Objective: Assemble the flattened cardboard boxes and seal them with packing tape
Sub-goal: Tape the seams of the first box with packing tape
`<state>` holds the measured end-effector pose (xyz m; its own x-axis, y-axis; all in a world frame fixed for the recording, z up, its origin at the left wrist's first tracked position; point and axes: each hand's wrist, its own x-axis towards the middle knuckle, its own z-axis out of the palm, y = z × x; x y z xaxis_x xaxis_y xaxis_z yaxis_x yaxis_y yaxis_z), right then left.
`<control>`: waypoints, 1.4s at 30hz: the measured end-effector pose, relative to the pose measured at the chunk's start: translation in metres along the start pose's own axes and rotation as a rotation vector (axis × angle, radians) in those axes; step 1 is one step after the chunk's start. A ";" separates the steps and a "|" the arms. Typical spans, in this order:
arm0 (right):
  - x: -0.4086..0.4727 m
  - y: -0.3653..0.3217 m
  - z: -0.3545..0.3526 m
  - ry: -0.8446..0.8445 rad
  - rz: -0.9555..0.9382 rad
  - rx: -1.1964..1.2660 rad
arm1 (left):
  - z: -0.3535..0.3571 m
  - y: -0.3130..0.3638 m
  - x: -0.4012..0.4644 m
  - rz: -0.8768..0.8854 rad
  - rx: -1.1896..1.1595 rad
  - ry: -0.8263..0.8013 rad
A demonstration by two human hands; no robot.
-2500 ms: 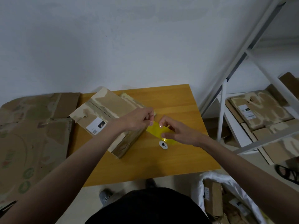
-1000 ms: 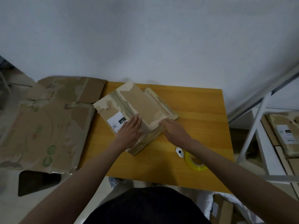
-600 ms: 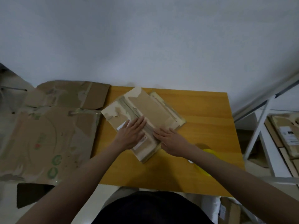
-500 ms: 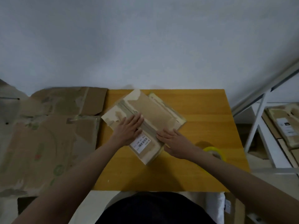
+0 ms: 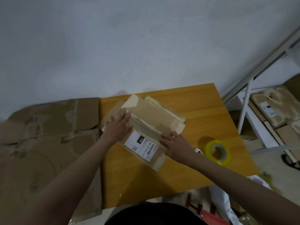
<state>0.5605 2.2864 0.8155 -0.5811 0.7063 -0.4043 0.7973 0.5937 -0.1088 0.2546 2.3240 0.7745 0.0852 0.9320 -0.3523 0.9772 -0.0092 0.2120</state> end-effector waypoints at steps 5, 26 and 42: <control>0.004 -0.006 0.009 -0.025 0.023 0.001 | 0.009 0.000 -0.013 -0.132 -0.064 0.021; -0.031 -0.005 0.043 0.241 0.567 1.024 | 0.025 0.005 -0.010 -0.162 -0.515 0.117; -0.006 0.036 0.014 0.016 0.739 1.321 | 0.004 0.002 0.018 -0.244 -0.623 0.024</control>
<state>0.5945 2.2981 0.8017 0.0087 0.6913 -0.7225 0.4668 -0.6418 -0.6084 0.2591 2.3391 0.7649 -0.1355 0.8886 -0.4382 0.6728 0.4072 0.6177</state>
